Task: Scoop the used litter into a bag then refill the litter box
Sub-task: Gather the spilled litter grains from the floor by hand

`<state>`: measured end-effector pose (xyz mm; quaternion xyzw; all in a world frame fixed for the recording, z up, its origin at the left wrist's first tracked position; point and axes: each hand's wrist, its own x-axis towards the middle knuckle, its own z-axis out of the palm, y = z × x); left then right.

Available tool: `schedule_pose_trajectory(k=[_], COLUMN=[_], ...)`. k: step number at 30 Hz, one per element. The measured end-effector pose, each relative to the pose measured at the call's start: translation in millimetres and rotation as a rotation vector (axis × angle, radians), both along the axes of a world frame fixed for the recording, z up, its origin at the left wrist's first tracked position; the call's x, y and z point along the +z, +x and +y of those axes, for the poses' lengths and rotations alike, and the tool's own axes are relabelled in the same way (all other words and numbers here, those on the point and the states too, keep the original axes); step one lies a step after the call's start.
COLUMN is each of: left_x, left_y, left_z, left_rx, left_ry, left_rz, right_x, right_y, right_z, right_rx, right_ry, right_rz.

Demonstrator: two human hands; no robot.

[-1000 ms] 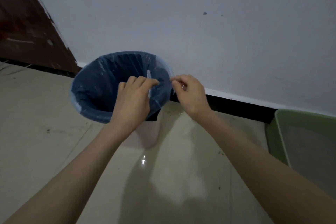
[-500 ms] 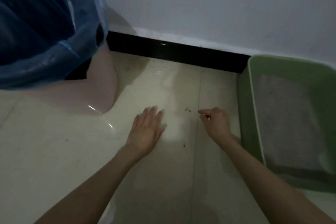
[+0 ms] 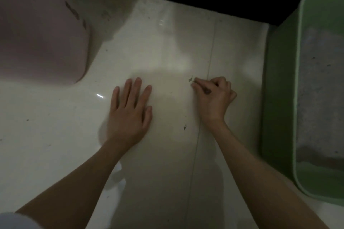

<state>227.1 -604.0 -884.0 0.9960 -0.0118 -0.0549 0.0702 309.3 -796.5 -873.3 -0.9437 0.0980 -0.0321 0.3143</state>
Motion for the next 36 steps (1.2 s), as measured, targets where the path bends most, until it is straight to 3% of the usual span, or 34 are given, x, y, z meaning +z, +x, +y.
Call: schedule_pose_trajectory(k=[11, 16, 36], left_x=[2.3, 1.9, -0.3], left_y=[0.9, 1.4, 1.8], left_z=[-0.9, -0.9, 0.2], left_rx=[0.022, 0.024, 0.025], left_ry=[-0.010, -0.004, -0.007], left_rz=[-0.040, -0.063, -0.095], right_x=[-4.5, 6.5, -8.7], right_y=[8.9, 17.4, 16.4], right_z=[2.3, 1.1, 7.0], right_rx=[0.135, -0.031, 0.313], right_ry=[0.026, 0.377, -0.213], right_rz=[-0.078, 0.030, -0.116])
